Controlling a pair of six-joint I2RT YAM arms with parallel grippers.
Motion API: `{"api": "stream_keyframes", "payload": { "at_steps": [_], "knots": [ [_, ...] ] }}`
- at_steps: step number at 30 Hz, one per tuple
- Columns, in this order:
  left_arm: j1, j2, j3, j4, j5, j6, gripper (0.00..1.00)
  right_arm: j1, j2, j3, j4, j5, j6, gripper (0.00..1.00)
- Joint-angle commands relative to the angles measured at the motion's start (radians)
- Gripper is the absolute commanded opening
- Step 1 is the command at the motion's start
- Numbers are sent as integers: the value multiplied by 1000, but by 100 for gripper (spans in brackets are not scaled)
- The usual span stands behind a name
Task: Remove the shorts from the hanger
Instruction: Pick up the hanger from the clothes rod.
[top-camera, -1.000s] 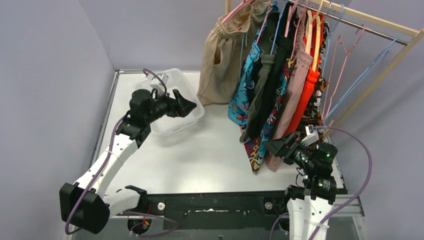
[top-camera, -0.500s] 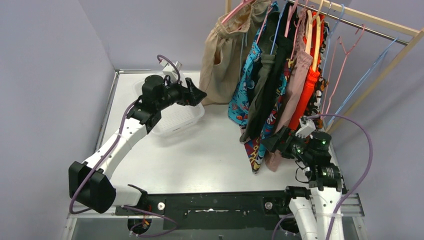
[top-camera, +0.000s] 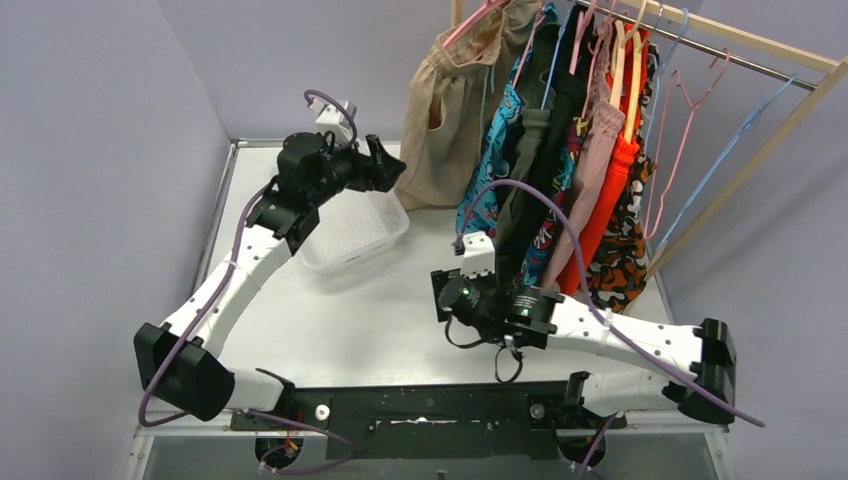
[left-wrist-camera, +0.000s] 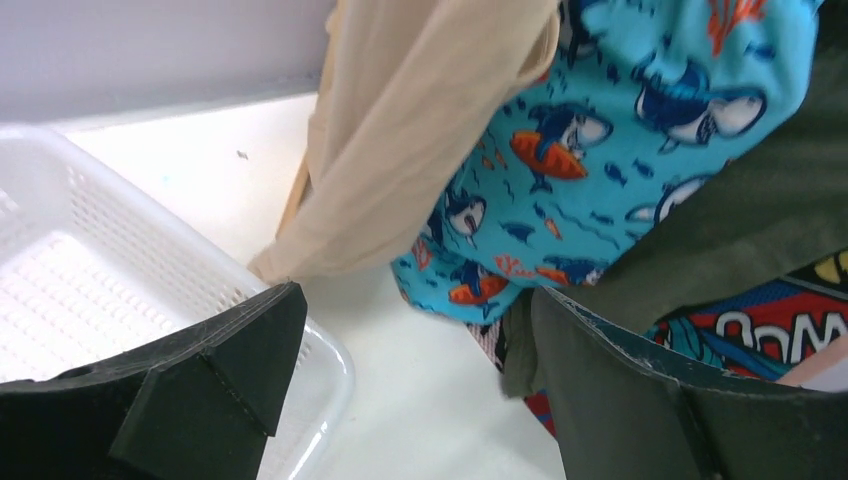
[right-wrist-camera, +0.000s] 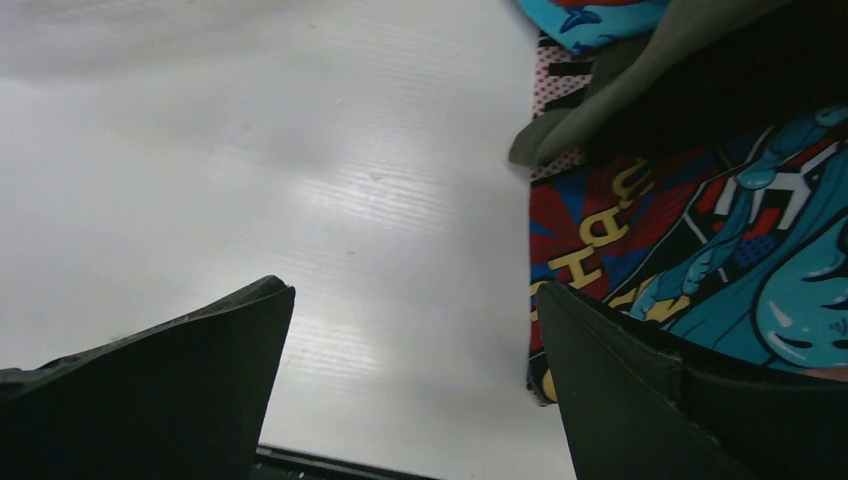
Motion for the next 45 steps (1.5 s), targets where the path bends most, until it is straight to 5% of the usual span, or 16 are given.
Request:
{"api": "stream_keyframes", "payload": {
  "at_steps": [1, 15, 27, 45],
  "knots": [
    [35, 35, 168, 22, 25, 48, 84, 9, 93, 80, -34, 287, 47, 98],
    [54, 480, 959, -179, 305, 93, 75, -131, -13, -54, 138, 105, 61, 98],
    [3, 670, 1173, -160, 294, 69, 63, -199, -51, -89, 158, 10, 60, 98],
    [-40, 856, 1313, -44, 204, 10, 23, -211, -11, -92, 155, -45, 88, 97]
  ]
}}
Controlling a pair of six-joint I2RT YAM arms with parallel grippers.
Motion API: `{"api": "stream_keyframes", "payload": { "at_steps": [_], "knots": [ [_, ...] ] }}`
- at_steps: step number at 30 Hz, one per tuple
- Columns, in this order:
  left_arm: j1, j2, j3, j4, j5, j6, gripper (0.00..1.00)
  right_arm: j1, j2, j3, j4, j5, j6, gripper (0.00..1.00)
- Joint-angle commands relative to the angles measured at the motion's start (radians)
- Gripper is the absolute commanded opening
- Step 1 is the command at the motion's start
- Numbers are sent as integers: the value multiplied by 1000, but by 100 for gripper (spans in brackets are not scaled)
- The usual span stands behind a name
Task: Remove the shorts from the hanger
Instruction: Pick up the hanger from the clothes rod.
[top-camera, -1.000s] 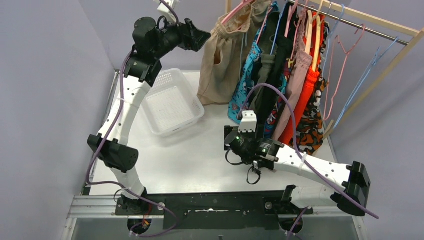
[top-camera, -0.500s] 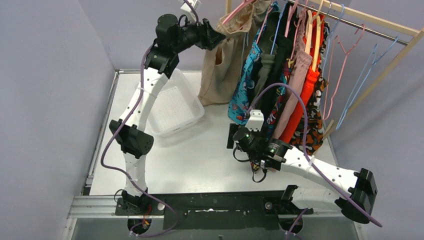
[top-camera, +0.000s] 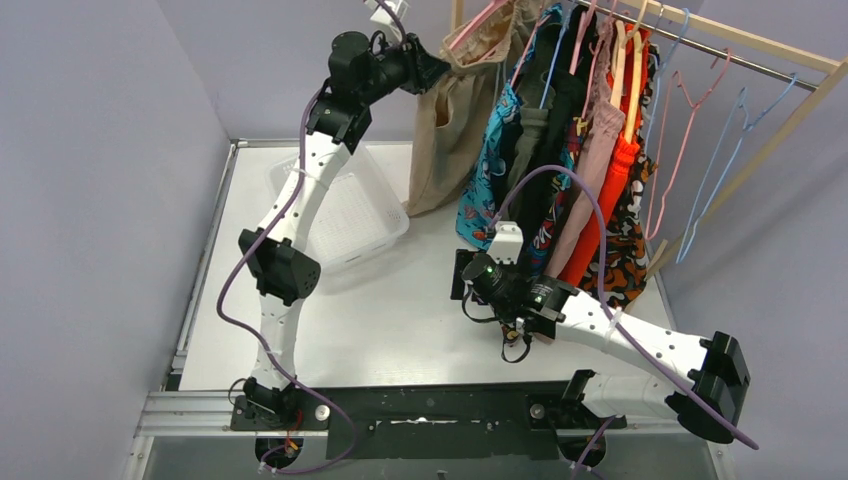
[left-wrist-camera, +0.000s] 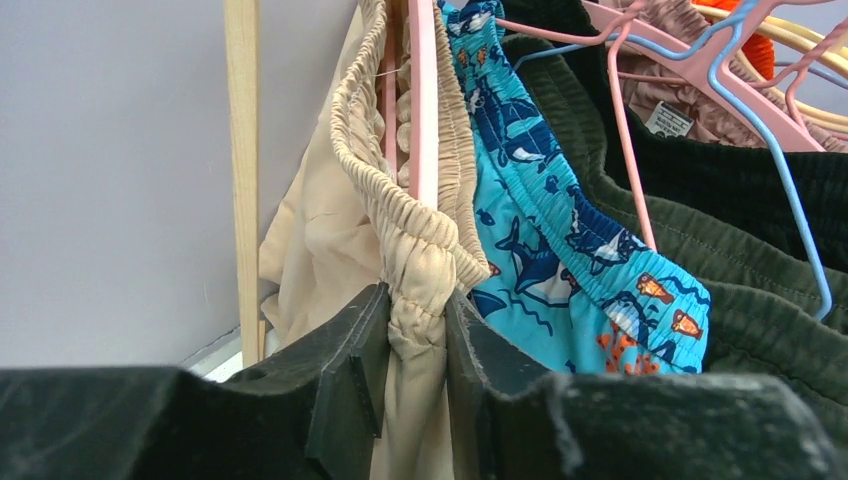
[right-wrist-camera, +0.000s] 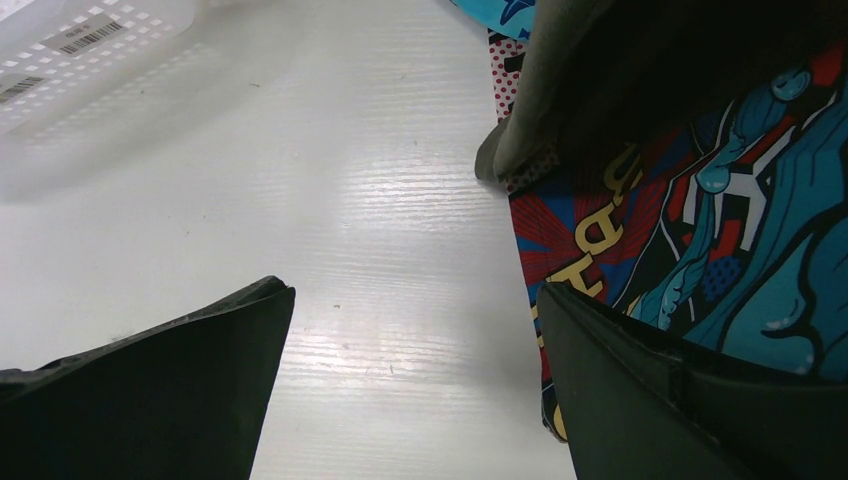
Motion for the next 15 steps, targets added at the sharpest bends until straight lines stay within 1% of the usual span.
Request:
{"api": "stream_keyframes", "payload": {
  "at_steps": [1, 2, 4, 5, 8, 15],
  "knots": [
    [-37, 23, 60, 78, -26, -13, 19, -7, 6, 19, 26, 1, 21, 98],
    [-42, 25, 62, 82, -36, -12, 16, -7, 8, 18, 27, -6, 23, 98],
    [-47, 28, 61, 92, -64, -20, 4, -7, 9, 15, 22, -14, 28, 98],
    [-49, 30, 60, 102, -75, -30, 0, -7, 9, 14, 19, -14, 32, 98],
    [-54, 31, 57, 144, -93, -55, 0, -7, 3, 8, 2, -2, 55, 98],
    [-81, 11, 49, 261, -160, -61, 0, -10, -42, -30, 6, 28, 118, 98]
  ]
}}
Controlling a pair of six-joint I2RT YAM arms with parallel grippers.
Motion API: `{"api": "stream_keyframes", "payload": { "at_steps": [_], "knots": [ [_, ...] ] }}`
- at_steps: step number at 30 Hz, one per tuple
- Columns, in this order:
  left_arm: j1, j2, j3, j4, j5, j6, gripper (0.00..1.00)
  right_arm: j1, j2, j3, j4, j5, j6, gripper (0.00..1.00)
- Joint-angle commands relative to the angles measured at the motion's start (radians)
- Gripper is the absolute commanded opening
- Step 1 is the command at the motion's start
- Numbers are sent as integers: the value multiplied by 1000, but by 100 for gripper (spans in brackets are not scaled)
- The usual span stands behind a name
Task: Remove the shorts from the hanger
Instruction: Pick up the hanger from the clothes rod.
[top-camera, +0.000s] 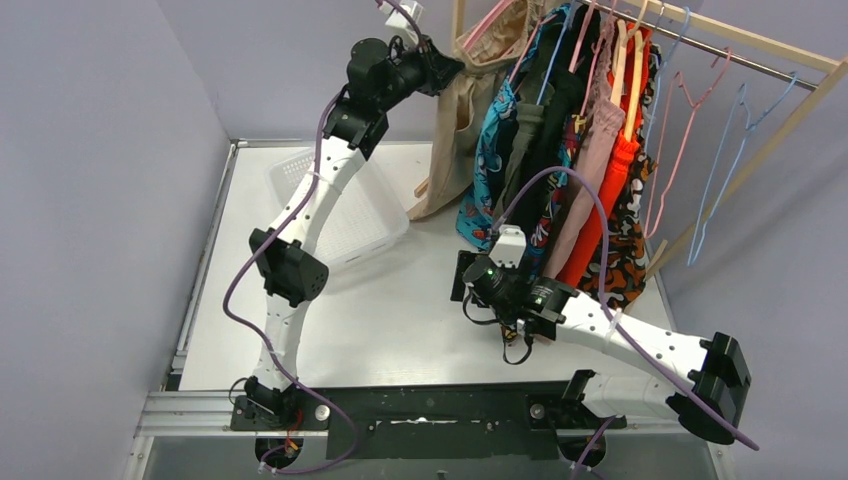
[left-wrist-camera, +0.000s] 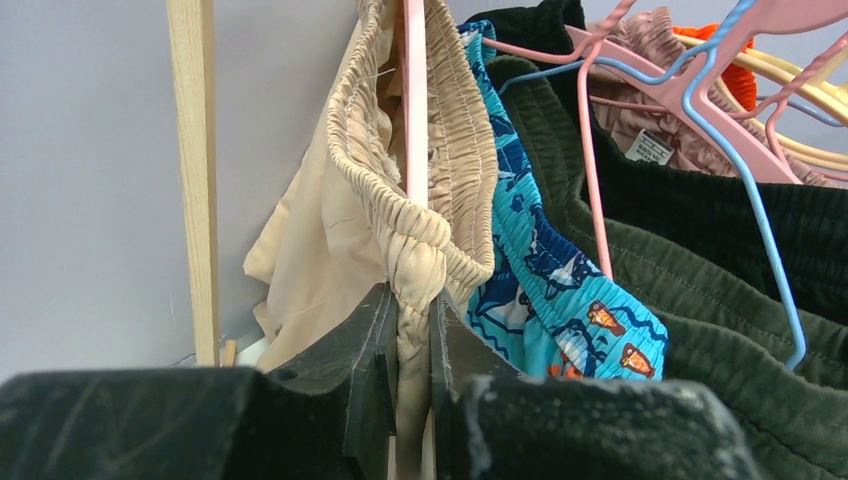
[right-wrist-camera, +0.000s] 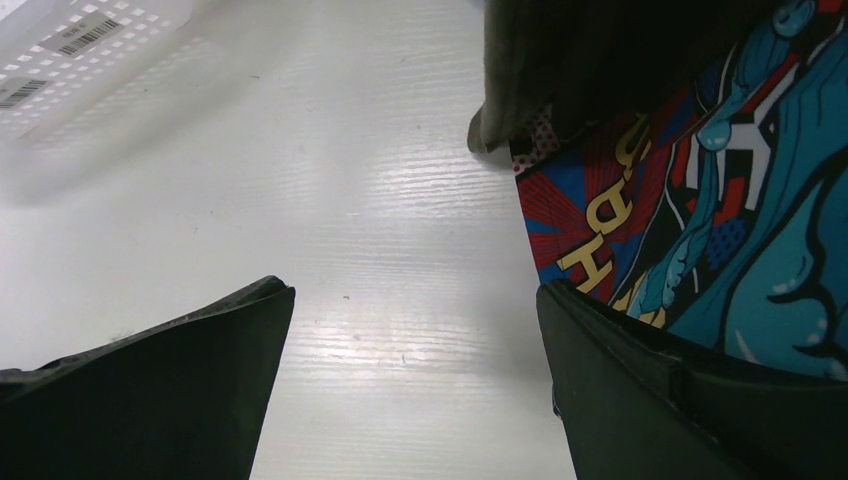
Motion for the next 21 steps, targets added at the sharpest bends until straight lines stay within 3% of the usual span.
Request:
{"api": "stream_keyframes", "payload": {
  "at_steps": [1, 10, 21],
  "knots": [
    [-17, -20, 40, 222, -68, -25, 0, -9, -47, -24, 12, 51, 63, 98],
    [-67, -93, -72, 377, -110, 60, 0, -25, -92, -54, -7, 57, 108, 97],
    [-80, -320, -424, 548, -190, 128, 0, -43, -131, -87, -5, 47, 139, 98]
  ]
}}
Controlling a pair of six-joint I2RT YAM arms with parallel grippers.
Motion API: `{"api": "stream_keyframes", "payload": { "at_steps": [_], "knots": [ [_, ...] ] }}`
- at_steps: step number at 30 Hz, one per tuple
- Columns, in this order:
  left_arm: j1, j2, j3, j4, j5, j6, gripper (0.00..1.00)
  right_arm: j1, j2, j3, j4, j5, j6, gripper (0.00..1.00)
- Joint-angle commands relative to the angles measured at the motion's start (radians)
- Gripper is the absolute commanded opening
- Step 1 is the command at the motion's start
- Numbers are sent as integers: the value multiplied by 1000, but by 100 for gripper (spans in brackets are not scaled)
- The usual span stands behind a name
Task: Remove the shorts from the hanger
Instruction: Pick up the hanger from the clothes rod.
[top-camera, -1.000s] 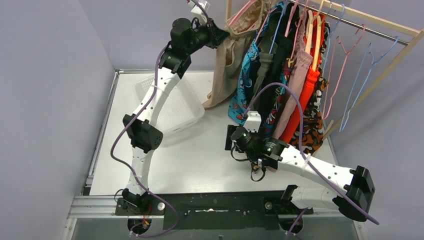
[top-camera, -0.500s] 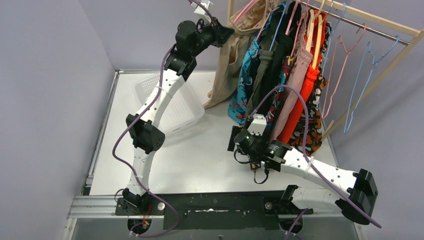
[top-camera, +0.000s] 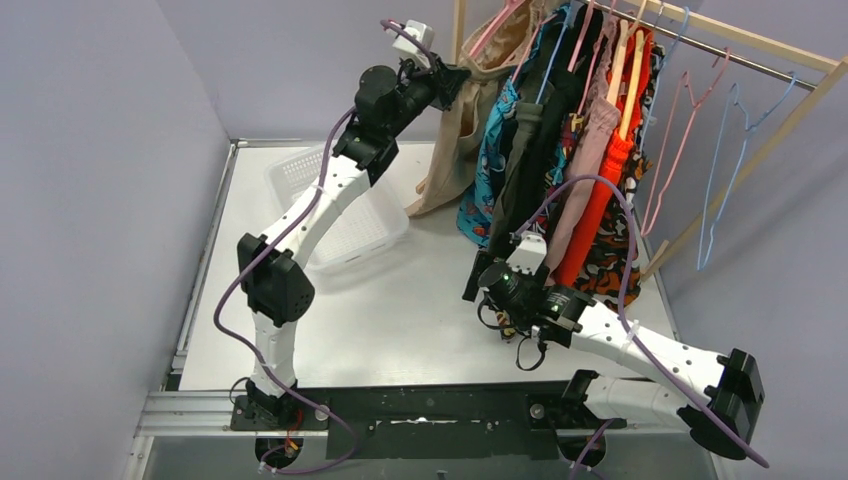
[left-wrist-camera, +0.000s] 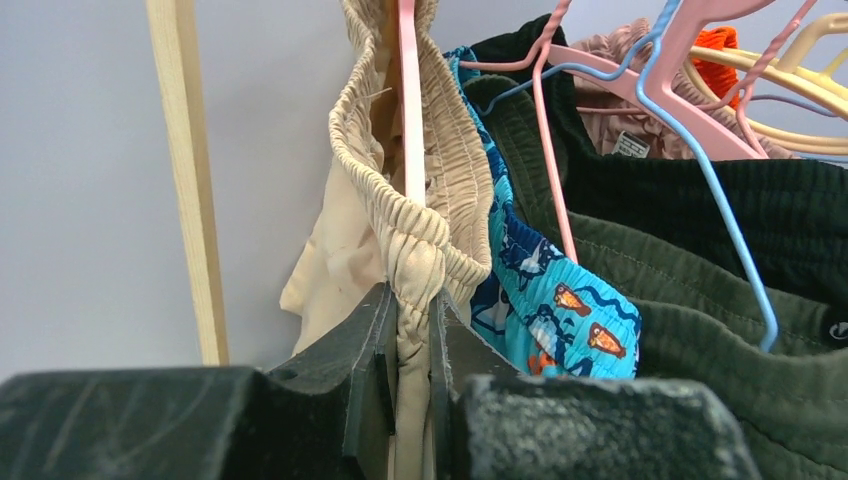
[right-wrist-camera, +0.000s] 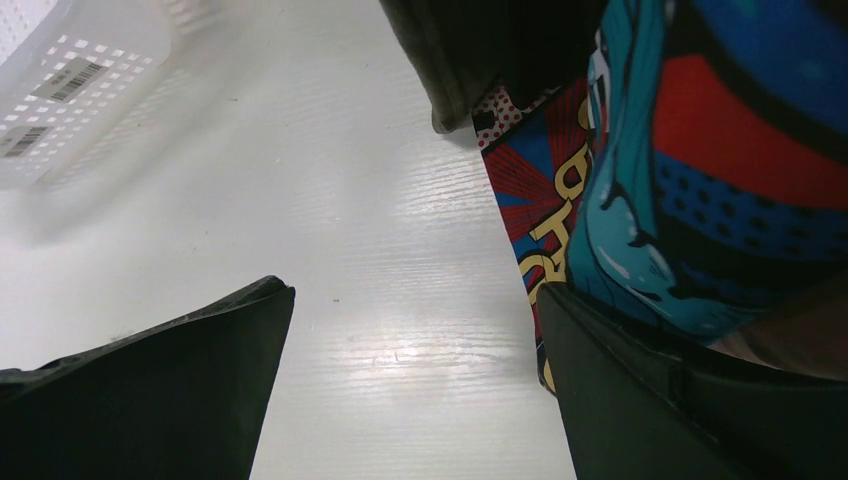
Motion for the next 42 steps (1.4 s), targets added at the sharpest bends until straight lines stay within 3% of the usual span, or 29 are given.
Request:
{"api": "stream_keyframes", "payload": {
  "at_steps": [1, 8, 19, 29, 34, 37, 42],
  "knots": [
    [-4, -161, -63, 257, -44, 47, 0, -16, -31, -14, 30, 35, 27, 98],
    [-5, -180, -35, 256, -56, 87, 0, -32, -27, -17, 44, 10, 21, 98],
    [-4, -221, -109, 359, -110, 89, 0, -53, -19, -4, 54, -16, 6, 98],
    [-5, -243, -108, 421, -77, 116, 0, -73, -21, -17, 77, -47, -11, 98],
    [-3, -232, -73, 362, -79, 128, 0, -76, -20, -18, 70, -56, -5, 98],
    [-2, -316, -196, 322, -92, 143, 0, -79, -31, -22, 67, -55, 3, 98],
    [2, -545, -647, 380, -129, 102, 0, -85, -49, 3, 59, -65, -23, 97]
  ]
}}
